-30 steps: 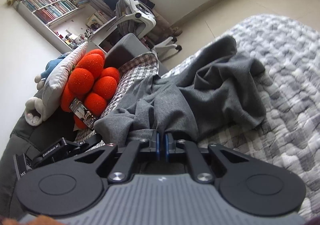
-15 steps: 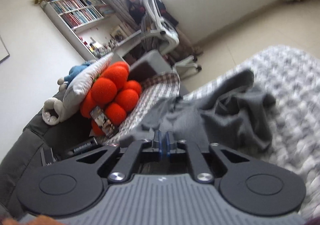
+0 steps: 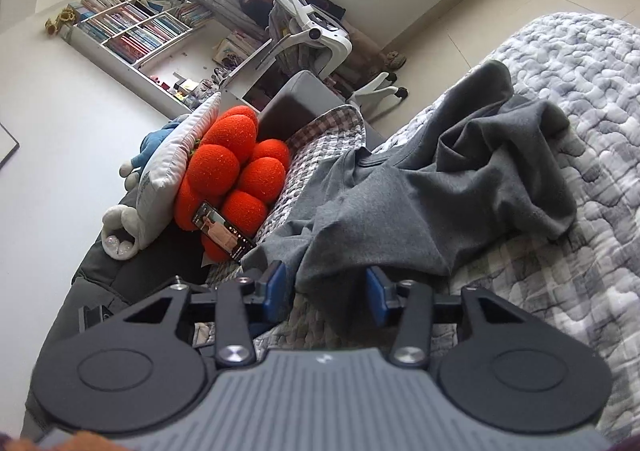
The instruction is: Fold clothes
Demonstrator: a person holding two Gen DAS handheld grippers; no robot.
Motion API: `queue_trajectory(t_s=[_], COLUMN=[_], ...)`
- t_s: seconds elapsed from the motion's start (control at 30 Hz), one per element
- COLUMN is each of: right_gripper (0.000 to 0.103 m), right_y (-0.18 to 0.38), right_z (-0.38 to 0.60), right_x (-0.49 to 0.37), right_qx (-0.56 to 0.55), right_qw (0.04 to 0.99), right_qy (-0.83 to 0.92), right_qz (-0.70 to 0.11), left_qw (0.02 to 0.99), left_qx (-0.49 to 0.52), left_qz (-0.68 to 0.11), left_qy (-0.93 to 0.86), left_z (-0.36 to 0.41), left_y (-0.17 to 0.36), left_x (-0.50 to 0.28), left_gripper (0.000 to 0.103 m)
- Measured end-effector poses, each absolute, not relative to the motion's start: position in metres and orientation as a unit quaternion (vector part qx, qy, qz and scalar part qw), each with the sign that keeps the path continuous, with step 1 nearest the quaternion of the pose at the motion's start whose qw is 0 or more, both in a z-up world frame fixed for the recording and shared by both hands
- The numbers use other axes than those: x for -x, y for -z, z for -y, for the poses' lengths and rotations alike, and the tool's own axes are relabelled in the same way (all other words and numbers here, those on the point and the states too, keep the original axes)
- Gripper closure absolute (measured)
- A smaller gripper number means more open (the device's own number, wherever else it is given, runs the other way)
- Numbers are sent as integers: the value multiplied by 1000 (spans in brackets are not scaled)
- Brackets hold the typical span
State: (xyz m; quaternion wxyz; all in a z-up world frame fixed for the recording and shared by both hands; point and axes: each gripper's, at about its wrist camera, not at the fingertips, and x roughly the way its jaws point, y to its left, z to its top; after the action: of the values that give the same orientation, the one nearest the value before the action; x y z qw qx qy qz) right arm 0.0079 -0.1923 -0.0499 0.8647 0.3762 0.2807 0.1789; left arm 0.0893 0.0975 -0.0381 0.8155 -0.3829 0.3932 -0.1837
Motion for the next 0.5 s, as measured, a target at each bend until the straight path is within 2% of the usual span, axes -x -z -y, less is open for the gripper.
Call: queue_trajectory(t_s=[0.03, 0.07, 0.1, 0.13, 0.17, 0.2, 0.5], right_gripper=[55, 55, 61, 67, 82, 92, 96], right_y=[51, 51, 52, 53, 53, 53, 26], right_z=[190, 188, 185, 183, 180, 178, 182], right_x=[-9, -10, -11, -12, -13, -14, 2], right_qx=[-374, -372, -367, -358, -346, -335, -278], right_qw=[867, 870, 875, 882, 889, 896, 941], right_qy=[-175, -172, -166, -159, -153, -146, -104], right_qz=[-277, -273, -269, -263, -258, -253, -164], left_qw=[817, 822, 828, 833, 839, 846, 898], left_qx=[383, 380, 376, 374, 373, 373, 358], left_qz=[-390, -383, -376, -369, -360, -351, -247], left_qy=[184, 180, 176, 172, 163, 152, 71], left_z=[-95, -93, -91, -89, -89, -90, -113], left_y=[39, 38, 37, 36, 35, 33, 2], left_x=[-89, -88, -87, -86, -84, -83, -61], left_gripper=[54, 68, 74, 84, 98, 98, 99])
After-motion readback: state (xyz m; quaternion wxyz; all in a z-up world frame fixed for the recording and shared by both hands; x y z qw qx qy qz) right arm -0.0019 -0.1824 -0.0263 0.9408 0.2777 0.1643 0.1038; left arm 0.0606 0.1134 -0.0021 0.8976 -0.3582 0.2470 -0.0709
